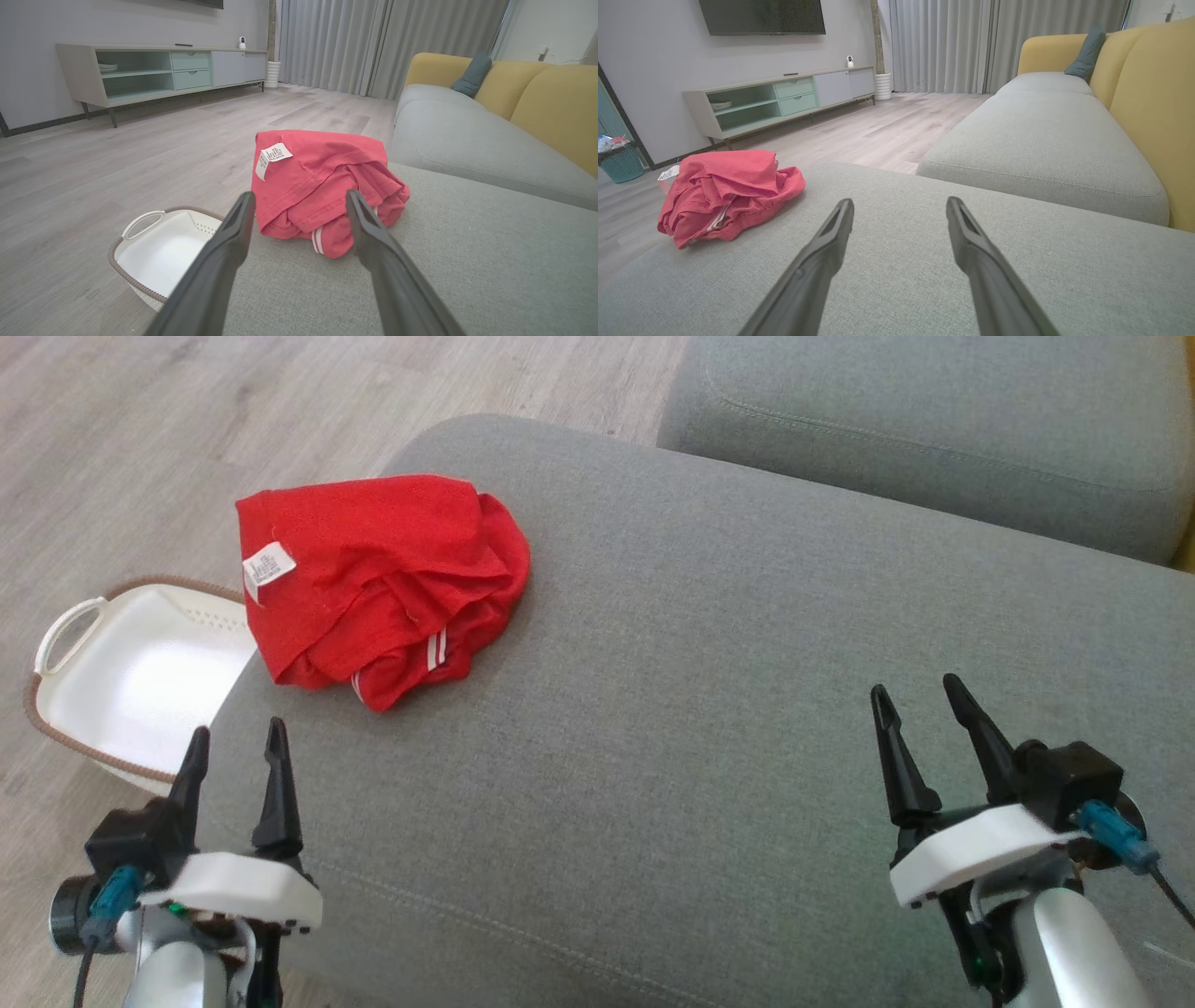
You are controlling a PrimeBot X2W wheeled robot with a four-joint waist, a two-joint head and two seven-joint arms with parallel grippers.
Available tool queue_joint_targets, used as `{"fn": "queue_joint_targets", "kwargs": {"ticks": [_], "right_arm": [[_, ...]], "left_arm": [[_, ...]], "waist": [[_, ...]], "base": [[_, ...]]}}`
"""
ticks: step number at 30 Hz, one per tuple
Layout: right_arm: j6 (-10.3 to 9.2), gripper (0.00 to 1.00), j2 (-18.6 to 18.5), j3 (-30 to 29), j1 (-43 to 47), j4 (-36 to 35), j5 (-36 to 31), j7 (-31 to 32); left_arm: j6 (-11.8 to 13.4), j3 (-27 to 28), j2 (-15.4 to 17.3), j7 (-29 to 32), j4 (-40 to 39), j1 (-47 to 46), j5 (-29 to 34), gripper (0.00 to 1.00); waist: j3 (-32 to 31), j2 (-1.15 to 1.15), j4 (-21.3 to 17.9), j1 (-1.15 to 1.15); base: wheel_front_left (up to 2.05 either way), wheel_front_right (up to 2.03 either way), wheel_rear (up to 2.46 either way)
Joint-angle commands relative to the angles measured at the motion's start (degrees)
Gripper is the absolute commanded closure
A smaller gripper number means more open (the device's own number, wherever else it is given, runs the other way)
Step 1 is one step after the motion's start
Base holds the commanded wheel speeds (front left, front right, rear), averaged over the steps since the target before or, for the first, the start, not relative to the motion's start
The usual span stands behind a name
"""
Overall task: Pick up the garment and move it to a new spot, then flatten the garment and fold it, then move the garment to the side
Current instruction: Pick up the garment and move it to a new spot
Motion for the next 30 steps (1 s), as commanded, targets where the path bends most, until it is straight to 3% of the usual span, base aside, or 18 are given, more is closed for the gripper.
{"fn": "queue_joint_targets", "kwargs": {"ticks": [1,13,21,30], "right_arm": [[-0.05,0.00,-0.2,1.1,-2.0,-2.1,-0.3,0.3],[-0.05,0.00,-0.5,1.1,-2.6,-3.1,-0.4,1.3],[-0.05,0.00,-2.2,1.0,-4.5,-6.0,-0.5,3.5],[-0.05,0.00,-5.9,0.0,-7.2,-12.1,-1.2,7.7]], "left_arm": [[-0.2,1.9,0.8,-0.7,-1.7,-3.3,0.0,0.00],[-0.3,2.2,0.3,-0.7,-1.2,-4.9,-0.5,0.00],[-0.4,2.3,0.0,-0.7,-0.5,-10.2,-1.7,0.00],[-0.8,3.5,-0.2,-0.7,9.8,-22.5,-4.0,0.00]], "waist": [[0.1,0.00,0.1,0.00],[2.2,0.00,-0.3,0.00],[7.8,0.00,-1.9,0.00],[17.3,0.00,-4.1,0.00]], "base": [[0.00,0.00,0.00],[0.00,0.00,0.00],[0.00,0.00,0.00],[0.00,0.00,0.00]]}}
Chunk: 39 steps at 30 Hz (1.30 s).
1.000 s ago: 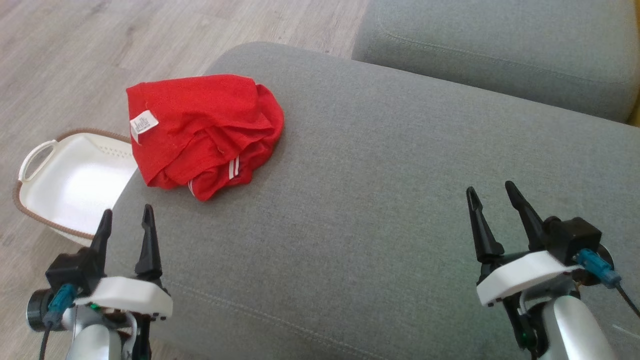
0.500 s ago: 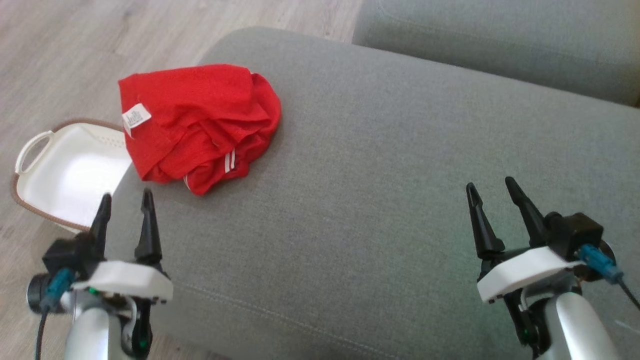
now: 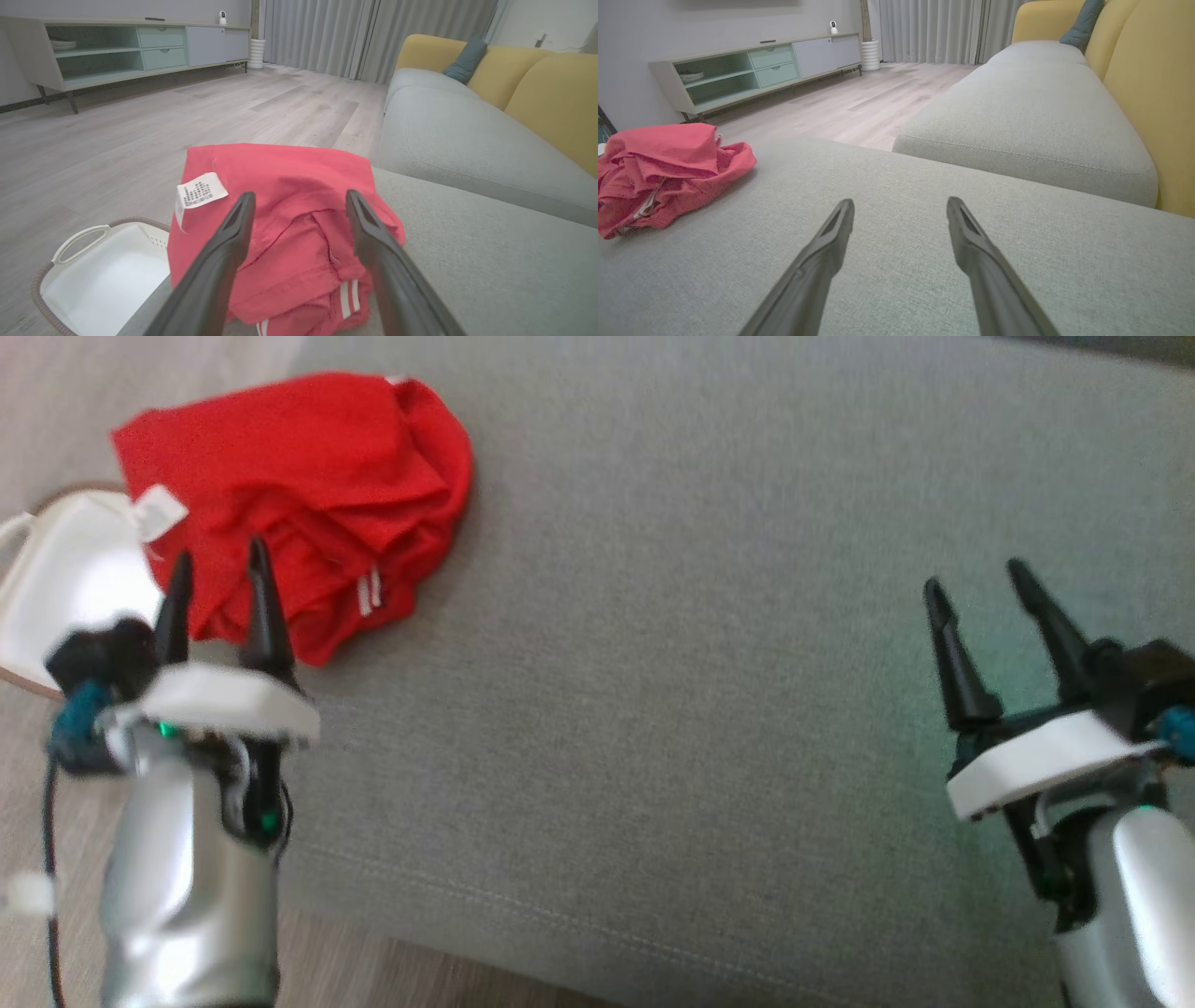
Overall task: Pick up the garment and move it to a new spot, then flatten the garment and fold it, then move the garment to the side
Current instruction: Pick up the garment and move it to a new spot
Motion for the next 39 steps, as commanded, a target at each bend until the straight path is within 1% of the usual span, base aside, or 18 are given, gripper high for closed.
{"fn": "queue_joint_targets", "kwargs": {"ticks": [1,5,9,14,16,21,22,23,24,28,31,33,36,37,39], "right_arm": [[-0.05,0.00,-0.9,1.0,-1.9,-2.6,-0.4,0.5],[-0.05,0.00,-2.1,0.7,-2.6,-4.9,-0.1,2.2],[-0.05,0.00,-2.8,0.6,-3.3,-6.6,0.0,3.1],[-0.05,0.00,-2.9,0.4,-3.4,-7.4,0.2,3.7],[-0.05,0.00,-2.8,0.2,-3.4,-7.6,0.2,3.9],[-0.05,0.00,-2.5,0.0,-3.6,-7.5,0.3,4.0],[-0.05,0.00,-2.3,0.0,-3.7,-7.4,0.4,4.0],[-0.05,0.00,-2.3,0.1,-3.8,-7.3,0.4,3.9],[-0.05,0.00,-2.2,0.1,-3.8,-7.1,0.4,3.8],[-0.05,0.00,-1.6,0.2,-3.9,-6.3,0.5,3.5],[-0.05,0.00,-1.2,-0.2,-3.8,-5.7,0.5,3.1],[-0.05,0.00,-0.8,-0.6,-3.7,-5.4,0.5,2.6],[-0.05,0.00,-0.2,-0.9,-3.5,-4.8,0.5,1.8],[-0.05,0.00,-0.2,-0.9,-3.5,-4.8,0.5,1.8],[-0.05,0.00,0.2,-1.0,-3.4,-4.3,0.5,1.4]], "left_arm": [[-0.4,2.0,1.4,-0.4,-0.4,-3.2,-0.5,0.00],[-0.9,2.7,2.4,-0.4,7.0,-9.5,-1.0,0.00],[-1.1,3.8,4.4,-0.4,14.4,-15.0,-1.3,0.00],[-0.9,3.5,6.6,-0.4,23.6,-20.6,-0.6,0.00],[-1.0,3.2,7.2,0.6,27.4,-22.9,-0.7,0.00],[-1.2,2.5,8.1,2.6,34.0,-27.7,-1.2,0.00],[-1.3,2.4,8.2,2.6,34.9,-28.3,-1.2,0.37],[-1.2,2.3,8.4,2.5,35.6,-28.9,-1.3,0.67],[-1.2,2.2,8.5,2.3,36.2,-29.4,-1.3,1.00],[-0.6,1.6,9.6,0.6,36.3,-30.8,-0.6,1.00],[0.5,1.2,10.4,-0.2,34.0,-31.2,0.1,1.00],[1.2,1.2,10.9,-0.4,31.0,-31.0,0.4,1.00],[2.0,1.7,11.4,-0.4,23.7,-29.2,1.0,1.00],[2.0,1.7,11.4,-0.4,23.7,-29.2,1.0,1.00],[2.2,2.1,11.6,-0.4,19.0,-27.6,1.3,1.00]], "waist": [[3.4,0.00,-1.2,-0.01],[6.5,0.00,-2.0,-0.01],[8.5,0.00,-2.8,-0.01],[9.9,0.00,-3.1,-0.01],[10.4,0.00,-3.1,-0.01],[11.1,0.00,-3.0,-0.01],[11.1,0.00,-2.9,-0.01],[11.1,0.00,-2.9,-0.01],[11.0,0.00,-2.9,-0.01],[10.1,0.00,-2.9,-0.01],[8.9,0.00,-2.8,-0.01],[7.9,0.00,-2.8,-0.01],[6.1,0.00,-3.1,-0.01],[6.1,0.00,-3.1,-0.01],[4.7,0.00,-3.4,-0.01]], "base": [[0.00,0.00,0.00],[0.00,0.00,0.00],[0.00,0.00,0.00],[0.00,0.00,0.00],[0.00,0.00,0.00],[0.00,0.00,0.00],[0.00,0.00,0.00],[0.00,0.00,0.00],[0.00,0.00,0.00],[0.00,0.00,0.00],[0.00,0.00,0.00],[0.00,0.00,0.00],[0.00,0.00,0.00],[0.00,0.00,0.00],[0.00,0.00,0.00]]}}
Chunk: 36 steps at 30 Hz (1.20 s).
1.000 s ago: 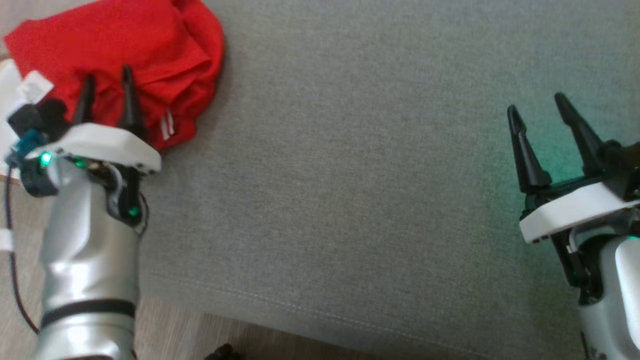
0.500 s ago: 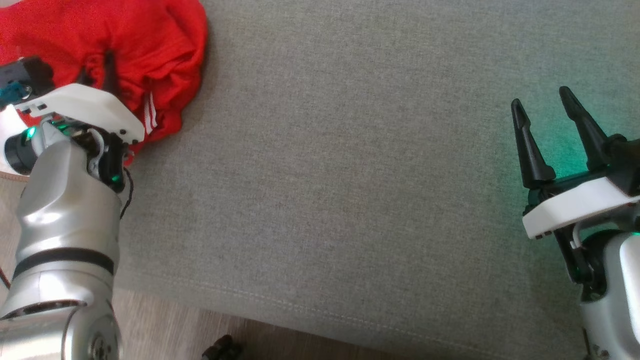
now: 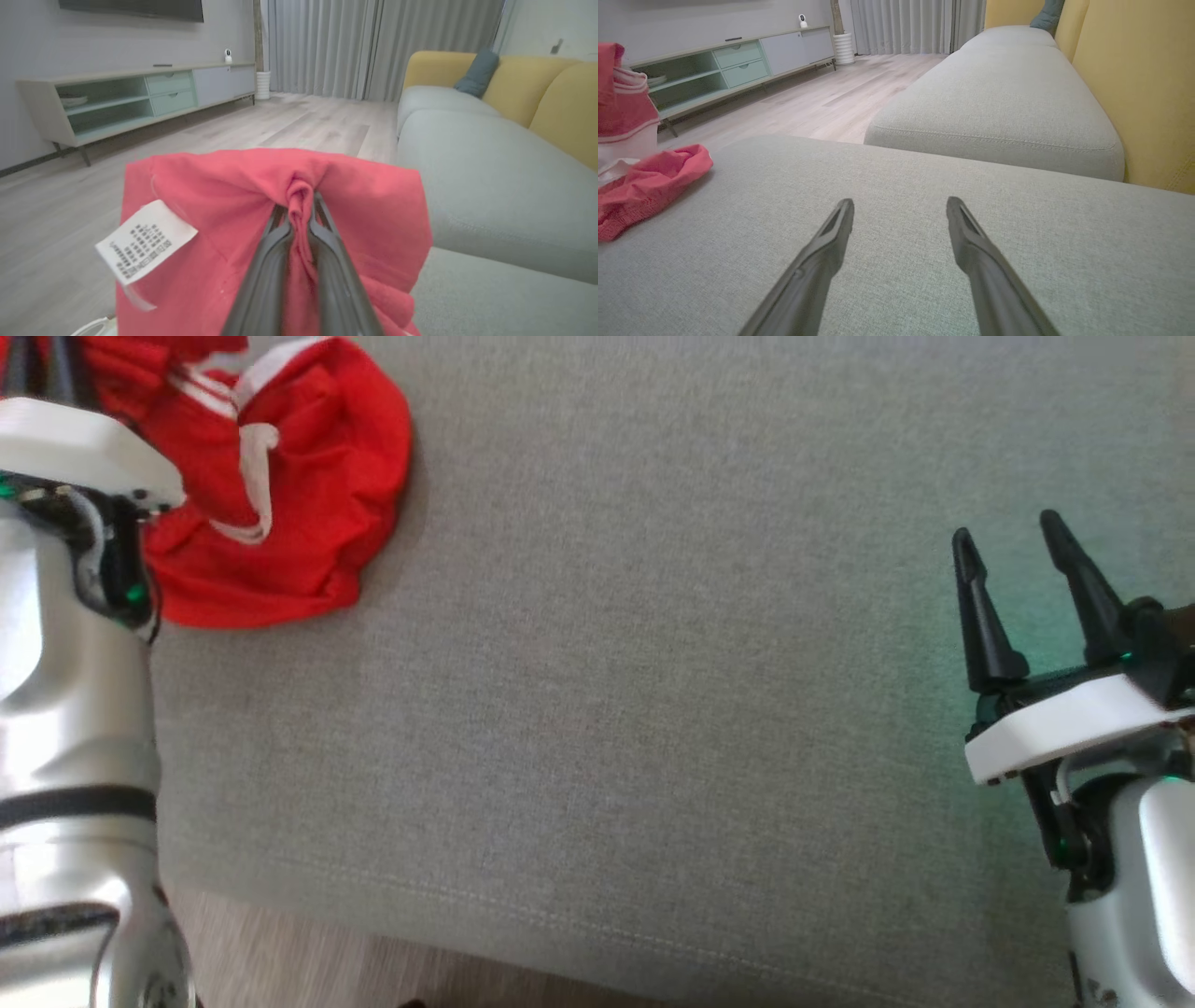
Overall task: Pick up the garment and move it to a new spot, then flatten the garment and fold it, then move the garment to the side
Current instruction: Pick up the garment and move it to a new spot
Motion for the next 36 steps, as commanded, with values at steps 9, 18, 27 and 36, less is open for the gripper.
{"fn": "queue_joint_targets", "kwargs": {"ticks": [9,18,27,36], "right_arm": [[-0.05,0.00,2.0,1.1,0.7,0.1,0.7,-2.4],[-0.05,0.00,3.9,1.2,2.7,1.3,1.1,-4.2],[-0.05,0.00,4.9,2.0,1.9,1.3,1.7,-5.4],[-0.05,0.00,5.9,2.2,1.6,2.6,3.0,-7.5]], "left_arm": [[0.0,1.2,2.2,-0.7,-21.4,9.2,1.7,1.00],[-1.0,-3.6,-1.9,1.5,-34.7,21.5,2.3,1.00],[-1.5,-12.6,-5.9,5.2,-40.0,29.3,1.3,1.00],[-2.8,-25.9,-6.9,6.6,-32.3,27.5,-0.4,1.00]], "waist": [[-7.3,0.00,-3.3,0.00],[-11.2,0.00,-9.5,0.00],[-8.7,0.00,-21.1,0.00],[-4.8,0.00,-30.4,0.00]], "base": [[0.00,0.00,0.00],[0.00,0.00,0.00],[0.00,0.00,0.00],[0.00,0.00,0.00]]}}
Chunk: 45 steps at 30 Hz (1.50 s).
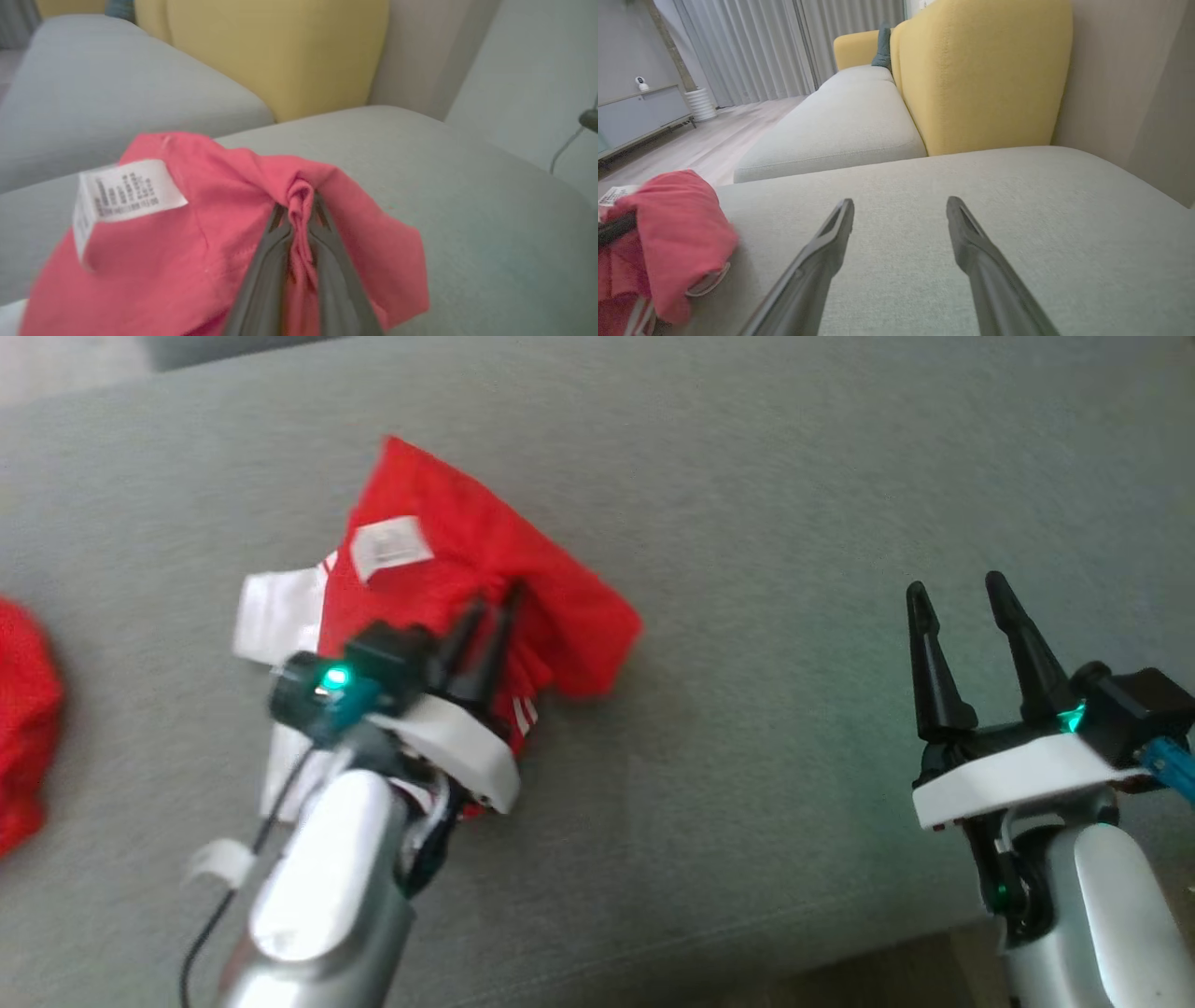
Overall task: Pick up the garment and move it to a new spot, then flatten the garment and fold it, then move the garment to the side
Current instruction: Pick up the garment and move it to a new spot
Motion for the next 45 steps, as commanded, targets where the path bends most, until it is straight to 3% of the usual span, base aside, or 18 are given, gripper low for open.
{"fn": "queue_joint_targets", "kwargs": {"ticks": [1,7,8,9,10,16,21,36,45], "right_arm": [[-0.05,0.00,0.4,1.1,-2.0,-1.5,0.5,-0.9],[-0.05,0.00,0.8,1.0,-2.5,-0.6,0.8,-2.1],[-0.05,0.00,0.9,1.0,-2.8,-0.2,0.8,-2.4],[-0.05,0.00,0.9,1.0,-2.9,0.0,0.8,-2.5],[-0.05,0.00,0.9,1.0,-3.0,0.1,0.8,-2.6],[-0.05,0.00,1.1,1.3,-3.1,1.3,0.5,-2.9],[-0.05,0.00,0.7,1.8,-2.9,1.9,-0.1,-2.5],[-0.05,0.00,-1.1,1.8,-1.5,3.0,-0.7,-0.4],[-0.05,0.00,-1.6,2.1,-0.6,2.8,-0.7,0.6]], "left_arm": [[-0.3,-1.3,0.3,0.2,0.3,-3.5,-0.5,1.00],[-0.8,-8.5,0.2,-0.2,5.2,-5.2,-2.5,1.00],[-0.8,-10.8,0.2,-0.7,6.6,-5.8,-3.3,0.72],[-0.7,-11.8,0.2,-1.1,7.1,-6.2,-3.5,0.22],[-0.7,-12.8,0.2,-1.7,7.5,-6.6,-3.6,0.00],[0.9,-16.7,0.2,-5.0,7.1,-7.3,-4.3,0.00],[3.8,-15.6,0.5,-6.7,4.1,-5.9,-4.1,0.00],[11.4,2.4,8.1,-7.3,-6.4,4.5,-7.8,0.00],[11.4,10.2,9.9,-7.3,-10.0,11.7,-8.9,0.00]], "waist": [[3.1,0.00,-4.4,0.00],[4.7,0.00,-5.8,0.00],[4.9,0.00,-5.9,0.00],[5.0,0.00,-5.9,0.00],[5.0,0.00,-5.9,0.00],[3.1,0.00,-4.2,0.00],[0.7,0.00,-1.9,0.00],[-4.2,0.00,4.7,0.00],[-6.0,0.00,5.9,0.00]], "base": [[0.00,0.00,0.00],[0.00,0.00,0.00],[0.00,0.00,0.00],[0.00,0.00,0.00],[0.00,0.00,0.00],[0.00,0.00,0.00],[0.00,0.00,0.00],[0.00,0.00,0.00],[0.00,0.00,0.00]]}}
